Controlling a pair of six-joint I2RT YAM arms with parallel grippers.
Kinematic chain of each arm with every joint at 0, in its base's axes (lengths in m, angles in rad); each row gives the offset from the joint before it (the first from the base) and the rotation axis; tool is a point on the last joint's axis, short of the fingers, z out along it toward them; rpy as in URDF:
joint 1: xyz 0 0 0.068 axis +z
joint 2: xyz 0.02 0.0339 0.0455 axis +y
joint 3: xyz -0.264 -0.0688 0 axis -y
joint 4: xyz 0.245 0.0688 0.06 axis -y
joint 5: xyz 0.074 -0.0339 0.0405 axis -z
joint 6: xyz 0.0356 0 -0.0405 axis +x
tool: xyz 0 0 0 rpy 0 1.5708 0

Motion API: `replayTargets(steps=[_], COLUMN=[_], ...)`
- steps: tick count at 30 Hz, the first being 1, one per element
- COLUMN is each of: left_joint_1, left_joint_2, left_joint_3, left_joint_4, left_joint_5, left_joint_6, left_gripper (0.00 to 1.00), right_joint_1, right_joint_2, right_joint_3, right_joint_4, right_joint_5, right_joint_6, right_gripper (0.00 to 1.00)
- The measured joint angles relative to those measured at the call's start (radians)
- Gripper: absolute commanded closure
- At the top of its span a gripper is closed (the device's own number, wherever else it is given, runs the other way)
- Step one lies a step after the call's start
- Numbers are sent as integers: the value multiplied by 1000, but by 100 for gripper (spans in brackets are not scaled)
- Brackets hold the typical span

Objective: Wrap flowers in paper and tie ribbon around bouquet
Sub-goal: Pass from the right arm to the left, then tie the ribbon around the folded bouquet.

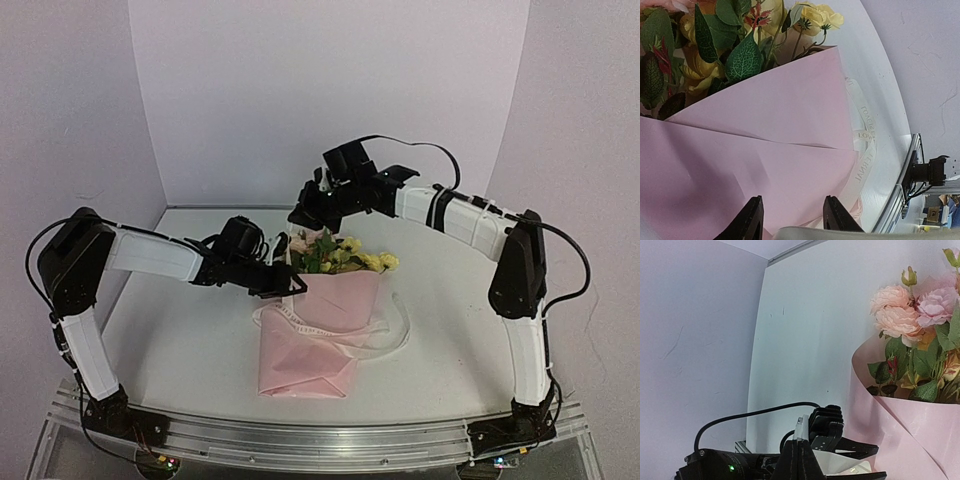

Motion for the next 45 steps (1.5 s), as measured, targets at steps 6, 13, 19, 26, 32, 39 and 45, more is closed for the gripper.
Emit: replayTargets(steps=[6,13,19,26,32,39,45], left_joint_1=[-6,-8,-13,-14,-14,-14,-14], left_joint_2=[0,-1,-1,-10,-23,-23,-23], left_joint_3=[-11,-13,-12,-14,-19,-19,-19], left_joint_4=[-1,-4,-13,-8,8,8,7], left_joint_5=[-20,-58,-99,-151,-198,-216,-217], left_joint_6=[-2,-1,-3,-63,-139,-191,-195], left_gripper=[63,96,100,100,100,100,100], right_joint_1=[-11,-18,-18,-16,17,174,265], right_joint_2=[-5,-17,-85,-378,-644,-757,-776], right_joint_3=[12,13,-45,-414,-826,-1148,-1340], right_joint_4=[-17,-48,-71,-65,-7,58,206], right_joint_5=[6,30,70,176,253,352,415], right_joint_6=[-15,-38,-60,-31,94,331,557], right_gripper=[100,88,43,35,40,49,51])
